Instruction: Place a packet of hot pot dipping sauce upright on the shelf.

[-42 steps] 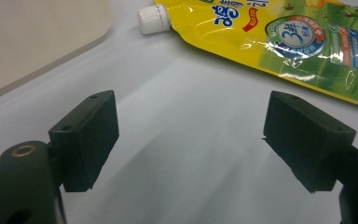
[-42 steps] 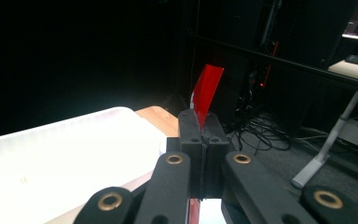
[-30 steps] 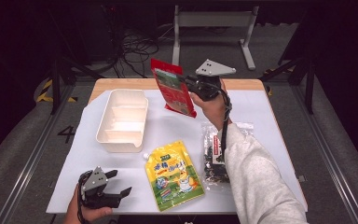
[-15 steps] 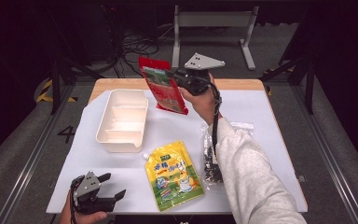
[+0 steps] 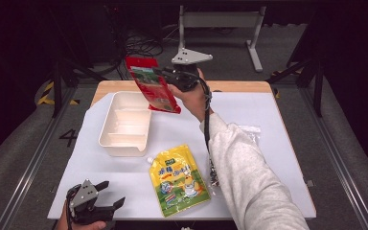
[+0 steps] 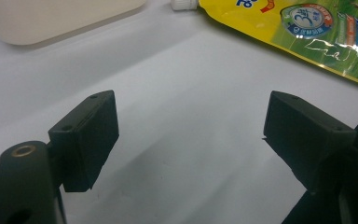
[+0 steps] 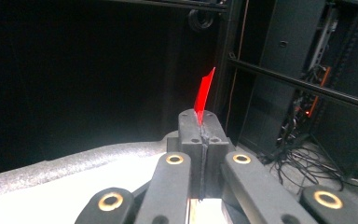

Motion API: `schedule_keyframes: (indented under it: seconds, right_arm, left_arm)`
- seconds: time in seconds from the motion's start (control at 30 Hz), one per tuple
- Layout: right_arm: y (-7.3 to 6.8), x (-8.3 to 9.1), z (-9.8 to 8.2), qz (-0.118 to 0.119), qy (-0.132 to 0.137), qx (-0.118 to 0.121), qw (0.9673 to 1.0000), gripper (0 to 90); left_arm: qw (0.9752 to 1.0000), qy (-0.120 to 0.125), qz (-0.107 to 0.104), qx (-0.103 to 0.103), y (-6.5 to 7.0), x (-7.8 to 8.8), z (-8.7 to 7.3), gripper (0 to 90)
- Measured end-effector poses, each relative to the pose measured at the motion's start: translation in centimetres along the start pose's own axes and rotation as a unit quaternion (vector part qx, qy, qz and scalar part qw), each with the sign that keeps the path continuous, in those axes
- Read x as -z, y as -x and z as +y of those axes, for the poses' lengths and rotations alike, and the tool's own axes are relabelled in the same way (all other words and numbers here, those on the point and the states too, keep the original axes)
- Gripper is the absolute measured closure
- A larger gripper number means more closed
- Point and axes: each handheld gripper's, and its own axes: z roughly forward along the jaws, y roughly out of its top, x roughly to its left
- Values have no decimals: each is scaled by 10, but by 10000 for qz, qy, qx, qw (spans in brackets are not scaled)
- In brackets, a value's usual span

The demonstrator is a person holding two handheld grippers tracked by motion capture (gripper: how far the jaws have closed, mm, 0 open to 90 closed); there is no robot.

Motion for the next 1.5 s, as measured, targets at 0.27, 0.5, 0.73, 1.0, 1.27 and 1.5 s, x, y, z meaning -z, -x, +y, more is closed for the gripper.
schedule_keyframes:
  seconds: [0.27, 0.5, 0.73, 1.0, 1.27, 1.5]
  right_arm:
    - [-1, -27, 5, 84, 26, -47, 9999, 898]
    - [-5, -53, 6, 171, -29, -42, 9998, 898]
    - [-7, -75, 2, 198, -105, -107, 9997, 898]
    - [-8, -95, 2, 209, -153, -121, 9996, 897]
    - [-14, -113, -4, 377, -177, -202, 9989, 897]
    - [-11, -120, -18, 385, -225, -398, 9982, 894]
  left_arm:
    - [9999, 20, 100, 37, 2, 5, -4, 186]
    - [9999, 13, 134, 57, 2, 10, -7, 186]
    - [9998, -16, 169, 41, 3, 12, -10, 186]
    - [9996, -36, 269, 113, 6, 19, -17, 186]
    - [9992, -48, 361, 173, 9, 27, -23, 186]
    - [9991, -57, 391, 180, 11, 29, -25, 186]
